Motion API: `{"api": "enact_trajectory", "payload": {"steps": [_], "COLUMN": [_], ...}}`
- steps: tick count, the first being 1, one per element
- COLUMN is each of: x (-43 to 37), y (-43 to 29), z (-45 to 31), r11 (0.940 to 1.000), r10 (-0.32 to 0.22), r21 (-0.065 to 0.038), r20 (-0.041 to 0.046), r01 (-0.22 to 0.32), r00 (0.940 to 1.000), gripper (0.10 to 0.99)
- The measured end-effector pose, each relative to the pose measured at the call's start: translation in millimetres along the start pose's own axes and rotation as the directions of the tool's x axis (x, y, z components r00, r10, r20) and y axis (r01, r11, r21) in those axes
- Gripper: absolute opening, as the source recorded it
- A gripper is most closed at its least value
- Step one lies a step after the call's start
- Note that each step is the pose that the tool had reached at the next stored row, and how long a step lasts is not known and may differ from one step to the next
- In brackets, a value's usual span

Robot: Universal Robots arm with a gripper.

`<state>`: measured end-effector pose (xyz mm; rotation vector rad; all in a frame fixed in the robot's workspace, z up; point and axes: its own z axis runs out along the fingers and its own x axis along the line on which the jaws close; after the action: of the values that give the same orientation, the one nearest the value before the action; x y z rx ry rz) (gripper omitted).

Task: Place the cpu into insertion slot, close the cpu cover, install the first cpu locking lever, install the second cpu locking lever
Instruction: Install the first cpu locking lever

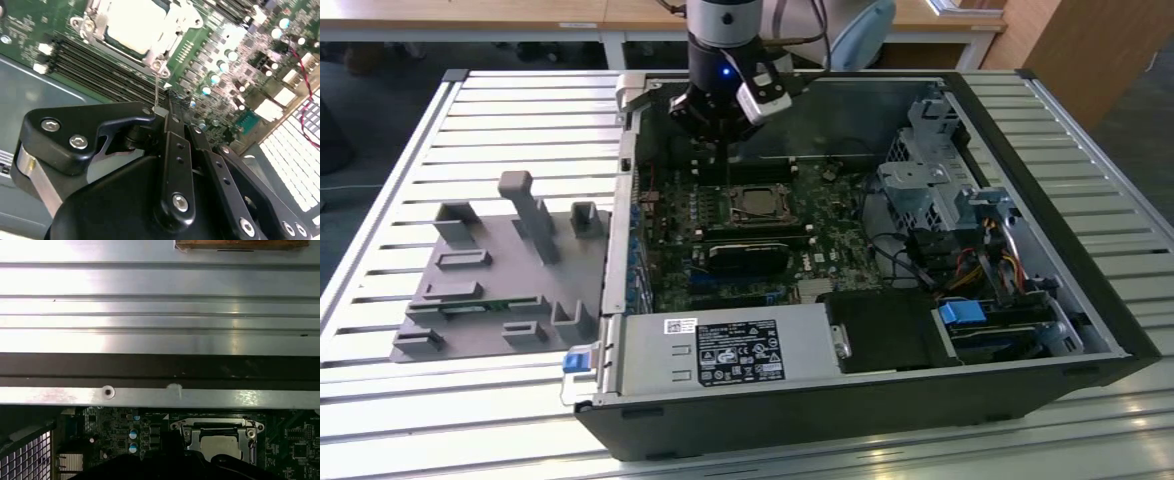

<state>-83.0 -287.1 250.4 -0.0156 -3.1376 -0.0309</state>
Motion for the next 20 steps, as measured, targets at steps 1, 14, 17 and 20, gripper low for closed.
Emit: {"api": "enact_trajectory", "payload": {"steps": [1,14,17,20], "x": [-2.2,-35.2,-35.2,-35.0], "y": [0.0,0.6,0.4,0.3], "z": [0.1,2.7,3.4,3.8], "r11": [1.0,1.0,1.0,1.0], "r10": [0.0,0.0,0.0,0.0], "r21": [0.0,0.0,-0.006,-0.006], "r20": [-0.0005,-0.0055,-0.0039,0.0169], "r01": [0.0,0.0,0.0,0.001], "r00": [1.0,1.0,1.0,0.9999], "gripper": [0.118,0.118,0.118,0.118]}}
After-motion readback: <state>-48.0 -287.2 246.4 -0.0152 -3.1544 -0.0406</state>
